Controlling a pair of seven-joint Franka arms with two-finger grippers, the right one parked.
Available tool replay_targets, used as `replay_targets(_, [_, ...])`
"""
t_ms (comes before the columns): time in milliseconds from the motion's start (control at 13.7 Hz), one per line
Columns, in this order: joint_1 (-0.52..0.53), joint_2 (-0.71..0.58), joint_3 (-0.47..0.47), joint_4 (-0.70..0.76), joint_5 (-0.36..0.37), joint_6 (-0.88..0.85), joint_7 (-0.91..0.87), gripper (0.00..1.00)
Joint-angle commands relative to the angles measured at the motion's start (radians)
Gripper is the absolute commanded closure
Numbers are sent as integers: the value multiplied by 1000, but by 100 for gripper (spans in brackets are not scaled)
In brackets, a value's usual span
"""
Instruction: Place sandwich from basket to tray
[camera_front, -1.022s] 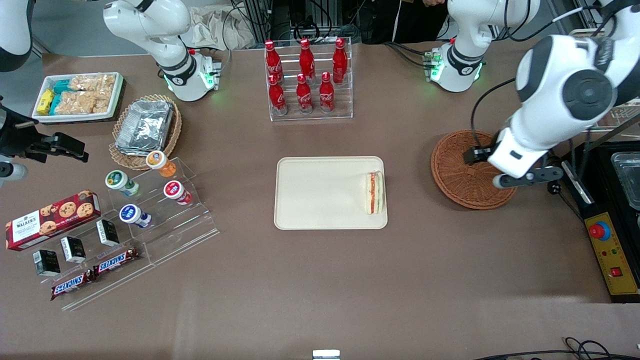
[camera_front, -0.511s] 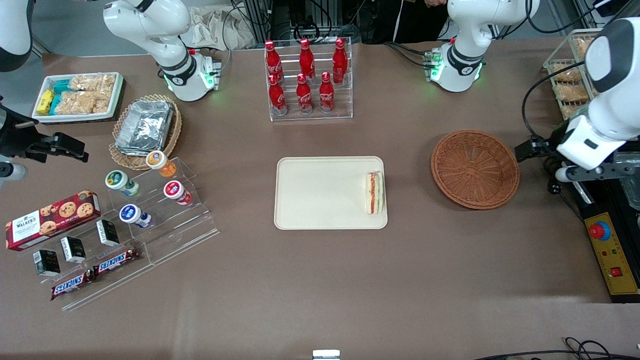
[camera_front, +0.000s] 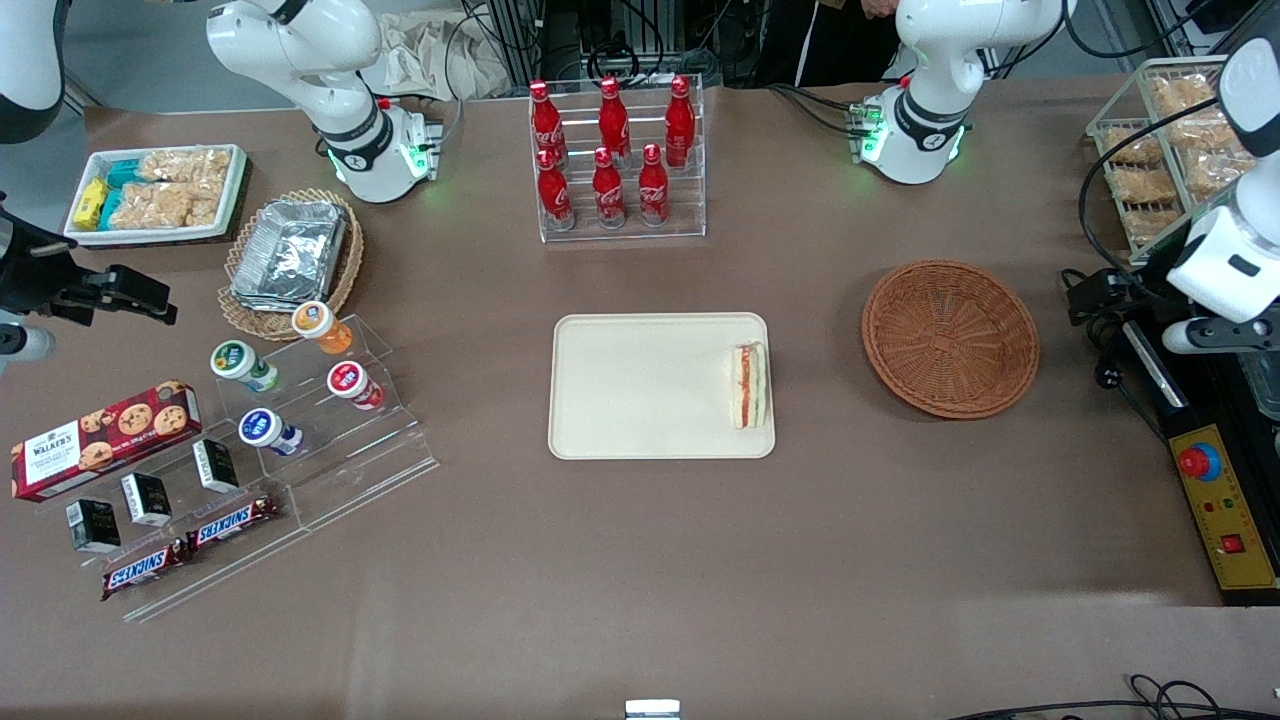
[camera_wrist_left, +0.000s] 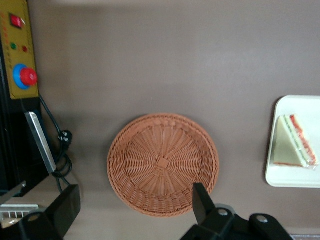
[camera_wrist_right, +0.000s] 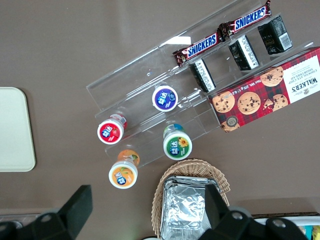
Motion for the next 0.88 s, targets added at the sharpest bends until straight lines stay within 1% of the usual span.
replay_targets(0, [33, 44, -20, 85, -6, -8, 4, 0])
replay_targets(803, [33, 45, -18, 78, -8, -19, -4, 0])
